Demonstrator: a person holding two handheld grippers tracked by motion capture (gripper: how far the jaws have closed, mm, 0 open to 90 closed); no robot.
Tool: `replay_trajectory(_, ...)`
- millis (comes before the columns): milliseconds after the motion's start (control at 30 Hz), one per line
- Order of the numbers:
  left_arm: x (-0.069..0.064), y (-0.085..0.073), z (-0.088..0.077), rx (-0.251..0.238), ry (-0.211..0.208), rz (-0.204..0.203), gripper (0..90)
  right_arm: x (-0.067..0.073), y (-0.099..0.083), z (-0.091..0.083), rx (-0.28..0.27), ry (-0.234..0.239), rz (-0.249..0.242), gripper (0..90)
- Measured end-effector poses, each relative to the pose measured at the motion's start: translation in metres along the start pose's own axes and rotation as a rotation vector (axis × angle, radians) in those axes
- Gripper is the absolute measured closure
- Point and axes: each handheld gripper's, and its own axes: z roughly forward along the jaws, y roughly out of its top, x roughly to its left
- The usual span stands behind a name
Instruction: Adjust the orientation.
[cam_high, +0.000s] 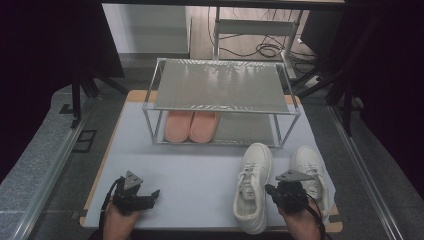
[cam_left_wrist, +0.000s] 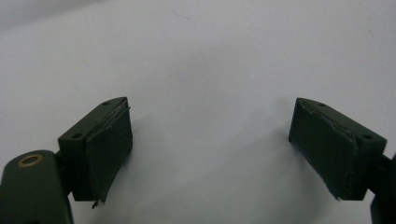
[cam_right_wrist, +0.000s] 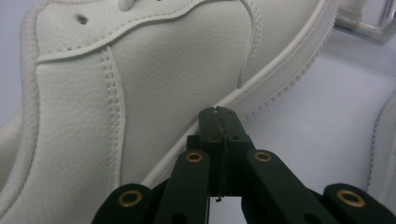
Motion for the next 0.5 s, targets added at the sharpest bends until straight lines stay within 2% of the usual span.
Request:
replay_trajectory(100,0.000,0.000,0.000,0.000,0.000,0.000,13.4,-0.001,-0.001,0.008,0.031,-0.035,0.005,90.0)
replay_trajectory(200,0.000,0.000,0.000,0.000,0.000,0.000,13.4,0.002,-0.001,0.022,0.070,-0.035,0.004,90.0)
replay_trajectory(233,0.000,0.000,0.000,0.000,0.000,-0.001,13.4,0.004,-0.001,0.026,0.078,-0.032,0.002,90.0)
replay_trajectory(333,0.000,0.000,0.000,0.000,0.000,0.000,13.4,0.010,0.002,0.035,0.067,0.018,0.008,90.0)
replay_trajectory(400,0.000,0.000,0.000,0.000,0.000,0.000,13.4,0.015,0.006,0.039,0.067,0.013,-0.011,90.0)
replay_trajectory(500,0.000,0.000,0.000,0.000,0.000,0.000,13.4,0.018,0.011,0.044,0.062,0.031,-0.024,90.0)
